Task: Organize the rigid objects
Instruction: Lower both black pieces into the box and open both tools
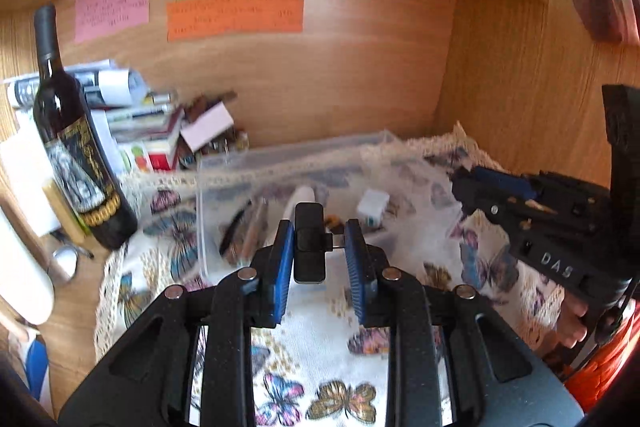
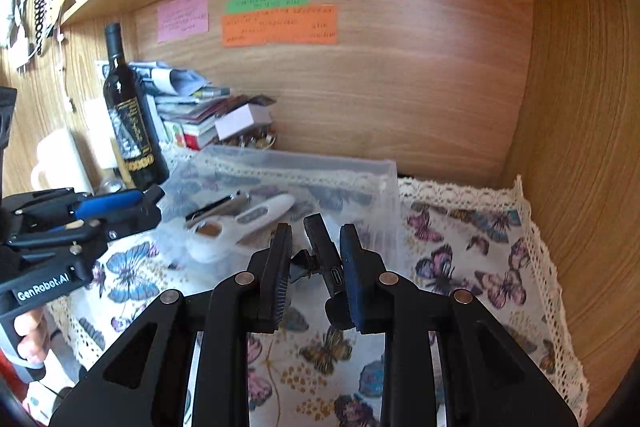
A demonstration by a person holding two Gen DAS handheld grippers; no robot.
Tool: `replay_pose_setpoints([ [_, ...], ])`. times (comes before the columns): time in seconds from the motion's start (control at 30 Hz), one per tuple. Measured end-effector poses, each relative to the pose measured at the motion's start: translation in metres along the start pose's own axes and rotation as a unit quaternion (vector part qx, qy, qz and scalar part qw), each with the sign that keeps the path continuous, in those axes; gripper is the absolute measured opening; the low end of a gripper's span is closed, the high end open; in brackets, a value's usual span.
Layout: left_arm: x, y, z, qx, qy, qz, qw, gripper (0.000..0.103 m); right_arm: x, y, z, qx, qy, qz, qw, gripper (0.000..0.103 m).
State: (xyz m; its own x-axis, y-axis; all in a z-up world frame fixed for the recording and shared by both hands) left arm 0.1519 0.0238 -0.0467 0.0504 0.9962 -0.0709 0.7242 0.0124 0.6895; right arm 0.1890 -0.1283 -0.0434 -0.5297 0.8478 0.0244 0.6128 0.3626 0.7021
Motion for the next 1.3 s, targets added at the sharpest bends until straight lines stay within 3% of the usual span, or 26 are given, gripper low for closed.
replay_pose_setpoints([
  [0.27,0.000,0.025,0.015,-0.005,-0.002,0.006,1.0000,0.025,-0.004,0.015,0.018,0.004,-0.009,-0.002,1.000,0.023],
  [0.7,-0.002,0.026,0.089,0.074,-0.024,0.003,0.9970,0.025,-0.023,0.011,0.071,0.065,-0.006,0.018,0.998,0.020],
  [1.0,0.004,0.025,0.103,0.092,-0.030,-0.008,0.9953,0.026,-0.021,0.009,0.077,0.073,-0.004,0.014,0.997,0.020],
  [1.13,0.008,0.025,0.099,0.088,-0.025,-0.012,0.9957,0.042,-0.019,0.012,0.069,0.064,-0.007,0.013,0.998,0.028],
  [1.2,0.008,0.026,0.093,0.080,-0.020,-0.011,0.9965,0.044,-0.018,0.012,0.063,0.056,-0.009,0.012,0.998,0.033],
  [1.3,0.009,0.026,0.080,0.063,-0.011,-0.011,0.9979,0.051,-0.015,0.014,0.051,0.037,-0.018,0.010,0.999,0.047],
])
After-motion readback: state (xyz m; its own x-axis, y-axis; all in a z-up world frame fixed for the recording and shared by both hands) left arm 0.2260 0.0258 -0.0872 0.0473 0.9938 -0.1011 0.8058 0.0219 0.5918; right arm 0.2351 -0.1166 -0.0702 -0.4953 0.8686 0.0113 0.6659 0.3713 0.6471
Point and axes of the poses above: each gripper's, at about its wrist camera, not at the fingertips, and z roughly the way its jaws point, x to its left, y to its top, the point moved 3 cm from there along z, roughly the way its jaws point, and after that the axes turned 12 degrees about x, right-handed, at the moved point
